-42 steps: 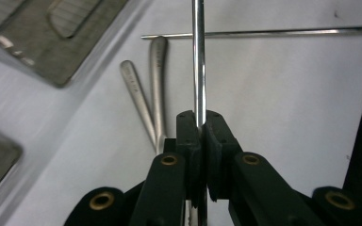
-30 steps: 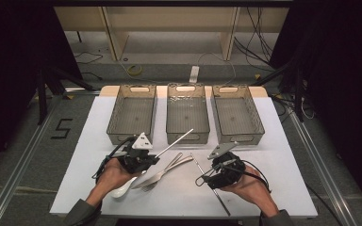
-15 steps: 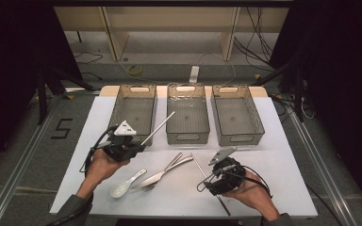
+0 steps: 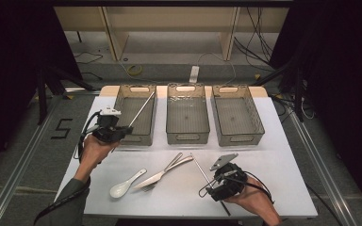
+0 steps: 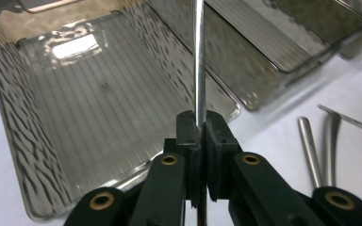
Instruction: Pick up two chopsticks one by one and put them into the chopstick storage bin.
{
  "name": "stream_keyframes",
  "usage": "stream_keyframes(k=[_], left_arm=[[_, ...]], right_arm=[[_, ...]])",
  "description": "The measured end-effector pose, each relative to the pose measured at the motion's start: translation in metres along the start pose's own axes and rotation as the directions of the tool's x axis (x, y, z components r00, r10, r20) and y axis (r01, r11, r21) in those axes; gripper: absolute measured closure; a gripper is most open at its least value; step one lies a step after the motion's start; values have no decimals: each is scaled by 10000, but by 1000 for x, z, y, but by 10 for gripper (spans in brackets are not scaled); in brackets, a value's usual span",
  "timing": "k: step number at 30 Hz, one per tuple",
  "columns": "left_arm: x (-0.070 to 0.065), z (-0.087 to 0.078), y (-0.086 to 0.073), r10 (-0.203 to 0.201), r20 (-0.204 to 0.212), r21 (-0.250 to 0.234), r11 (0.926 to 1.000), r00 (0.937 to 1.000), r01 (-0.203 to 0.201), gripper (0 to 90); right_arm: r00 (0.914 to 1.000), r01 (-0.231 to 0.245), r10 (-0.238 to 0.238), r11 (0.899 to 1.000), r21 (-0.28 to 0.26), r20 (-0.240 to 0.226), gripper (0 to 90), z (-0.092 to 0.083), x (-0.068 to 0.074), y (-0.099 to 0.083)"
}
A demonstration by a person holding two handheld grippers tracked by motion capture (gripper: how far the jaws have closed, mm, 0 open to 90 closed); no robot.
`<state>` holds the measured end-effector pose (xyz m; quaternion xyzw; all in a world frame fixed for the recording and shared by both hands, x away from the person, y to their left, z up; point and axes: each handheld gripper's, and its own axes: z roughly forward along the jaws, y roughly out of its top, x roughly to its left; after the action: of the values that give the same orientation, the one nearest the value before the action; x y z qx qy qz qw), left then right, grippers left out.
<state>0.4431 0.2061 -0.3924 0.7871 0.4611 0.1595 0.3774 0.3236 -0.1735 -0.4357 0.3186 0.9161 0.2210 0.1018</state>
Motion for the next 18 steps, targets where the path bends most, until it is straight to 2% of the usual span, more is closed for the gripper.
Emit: stream_keyframes(k=[10,18], left_arm=[[17,13,27,-163,-523,64,9998,9985,167,853],[31,32,36,-150,-1018,169,9997,9947,168,853]], right_arm=[[10000,-13,13,10000,42,-76,260,2,0,-5],[9999,16,-16,10000,44,-130,260,3,0,-6]])
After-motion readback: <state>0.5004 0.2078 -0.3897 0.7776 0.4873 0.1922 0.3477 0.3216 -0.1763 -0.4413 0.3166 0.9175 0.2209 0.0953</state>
